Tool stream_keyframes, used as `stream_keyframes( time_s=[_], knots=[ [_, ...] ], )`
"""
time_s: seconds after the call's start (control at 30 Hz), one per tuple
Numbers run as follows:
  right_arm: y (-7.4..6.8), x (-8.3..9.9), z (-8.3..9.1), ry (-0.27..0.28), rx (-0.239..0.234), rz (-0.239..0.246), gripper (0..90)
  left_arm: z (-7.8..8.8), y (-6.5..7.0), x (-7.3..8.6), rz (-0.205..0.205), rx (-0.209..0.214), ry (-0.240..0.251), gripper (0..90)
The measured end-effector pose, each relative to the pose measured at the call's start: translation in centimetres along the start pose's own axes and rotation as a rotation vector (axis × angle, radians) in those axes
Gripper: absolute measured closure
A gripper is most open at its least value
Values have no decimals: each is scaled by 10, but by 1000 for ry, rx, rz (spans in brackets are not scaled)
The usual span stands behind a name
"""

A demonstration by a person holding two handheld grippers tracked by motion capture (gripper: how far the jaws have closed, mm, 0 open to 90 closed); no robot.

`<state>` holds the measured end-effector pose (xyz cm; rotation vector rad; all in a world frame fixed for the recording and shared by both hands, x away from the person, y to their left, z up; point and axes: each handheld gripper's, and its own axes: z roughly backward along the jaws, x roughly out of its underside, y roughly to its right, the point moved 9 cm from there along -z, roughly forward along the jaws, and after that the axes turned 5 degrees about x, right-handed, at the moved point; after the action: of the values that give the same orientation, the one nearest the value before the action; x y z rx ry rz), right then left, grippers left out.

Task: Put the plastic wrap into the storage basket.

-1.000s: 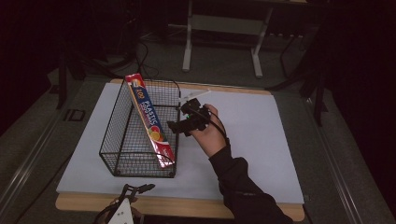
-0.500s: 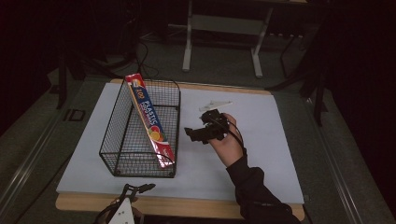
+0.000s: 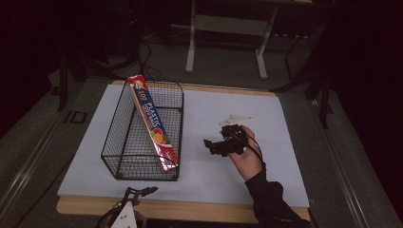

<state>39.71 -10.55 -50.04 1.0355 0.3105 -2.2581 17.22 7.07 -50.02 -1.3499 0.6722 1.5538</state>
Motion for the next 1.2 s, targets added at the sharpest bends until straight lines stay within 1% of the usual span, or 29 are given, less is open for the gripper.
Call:
stream_keyframes(
  time_s=[0.07, 0.1, 0.13, 0.17, 0.23, 0.3, 0.4, 0.53, 0.57, 0.73, 0.9, 0.93, 0.97, 1.07, 1.2],
  knots=[
    [2, 8, -1, -9, -3, 3, 141, 0, 0, 0, -1, 1, -1, 0],
    [2, 8, -1, -9, -3, 3, 141, 0, 0, 0, -1, 1, -1, 0],
    [4, 12, 0, -13, -2, 5, 141, 0, 0, 0, -2, 1, -1, 0],
    [5, 18, 0, -14, -3, -7, 141, 0, 1, 0, -1, 2, -2, 0],
    [9, 23, 1, -21, 7, -1, 141, -1, 1, 0, -3, 3, -2, 0],
    [12, 27, 2, -10, 22, -6, 141, -1, 1, 0, -3, 3, -3, 0],
    [15, 33, 4, -1, 26, -15, 140, -1, 1, 0, -4, 4, -3, 0],
    [16, 40, 6, -9, 34, -8, 141, -1, 1, 0, -5, 5, -4, 0],
    [18, 45, 9, -8, 34, -13, 141, -1, 1, 0, -4, 6, -3, 0],
    [22, 52, 14, 2, 43, -15, 141, -1, 2, 0, -8, 8, -6, 0],
    [25, 59, 17, -3, 48, -23, 141, -1, 2, 0, -8, 10, -8, 0],
    [27, 61, 18, -3, 57, -19, 141, -1, 2, 0, -12, 10, -7, 0],
    [32, 63, 19, 0, 71, -23, 141, -1, 2, 0, -11, 10, -5, 0],
    [40, 65, 18, 3, 88, -42, 142, 0, 1, 0, -9, 11, -6, 0],
    [44, 66, 17, 6, 91, -56, 142, -1, 2, 0, -4, 14, -7, 0]
  ],
)
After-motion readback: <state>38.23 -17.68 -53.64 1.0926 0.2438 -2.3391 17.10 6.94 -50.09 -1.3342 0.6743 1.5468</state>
